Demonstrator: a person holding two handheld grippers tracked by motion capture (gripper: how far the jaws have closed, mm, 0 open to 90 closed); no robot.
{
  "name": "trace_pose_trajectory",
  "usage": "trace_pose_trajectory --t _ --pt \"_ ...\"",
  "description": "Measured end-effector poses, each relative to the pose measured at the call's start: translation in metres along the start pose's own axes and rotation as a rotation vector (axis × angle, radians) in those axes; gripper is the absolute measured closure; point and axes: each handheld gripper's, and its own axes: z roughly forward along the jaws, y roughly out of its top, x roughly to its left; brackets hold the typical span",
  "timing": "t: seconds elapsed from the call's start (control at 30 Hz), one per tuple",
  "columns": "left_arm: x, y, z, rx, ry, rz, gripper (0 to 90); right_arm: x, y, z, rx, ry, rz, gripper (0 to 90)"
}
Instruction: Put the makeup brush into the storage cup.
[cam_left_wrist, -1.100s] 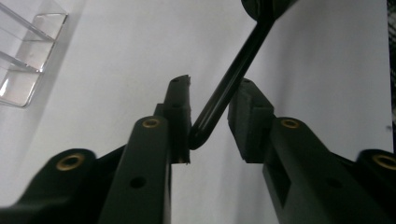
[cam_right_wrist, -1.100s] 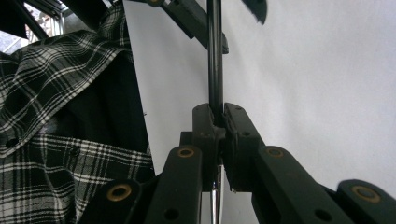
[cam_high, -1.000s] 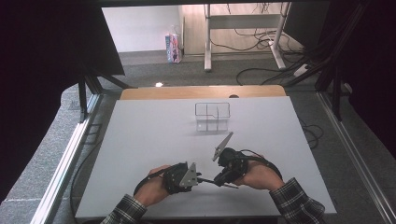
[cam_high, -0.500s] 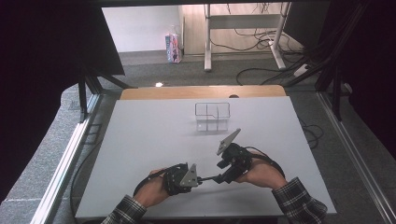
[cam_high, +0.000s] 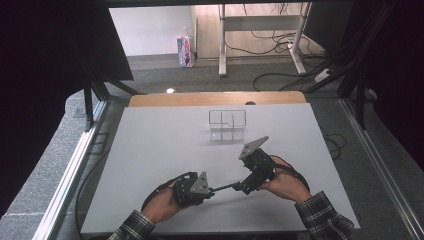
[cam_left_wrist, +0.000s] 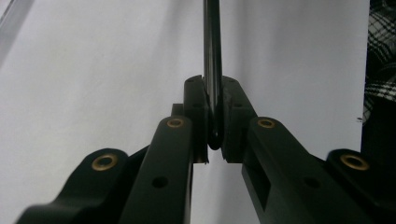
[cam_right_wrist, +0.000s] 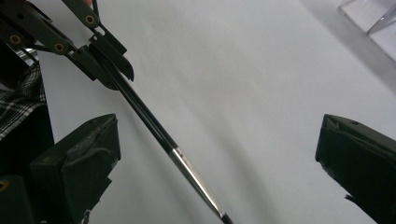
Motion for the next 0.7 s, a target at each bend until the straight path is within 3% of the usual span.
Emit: trace_pose_trajectory --t 0.4,0.7 --pt "0.01 -0.011 -0.009 -0.044 0.0 -0.142 84.1 -0.008 -0.009 -0.015 -0.133 -0.083 0.02 1.2" --pt "0.015 -0.019 -0.016 -0.116 -0.009 -0.233 84.1 -0.014 -0.019 -0.021 -0.209 -0.094 0.071 0.2"
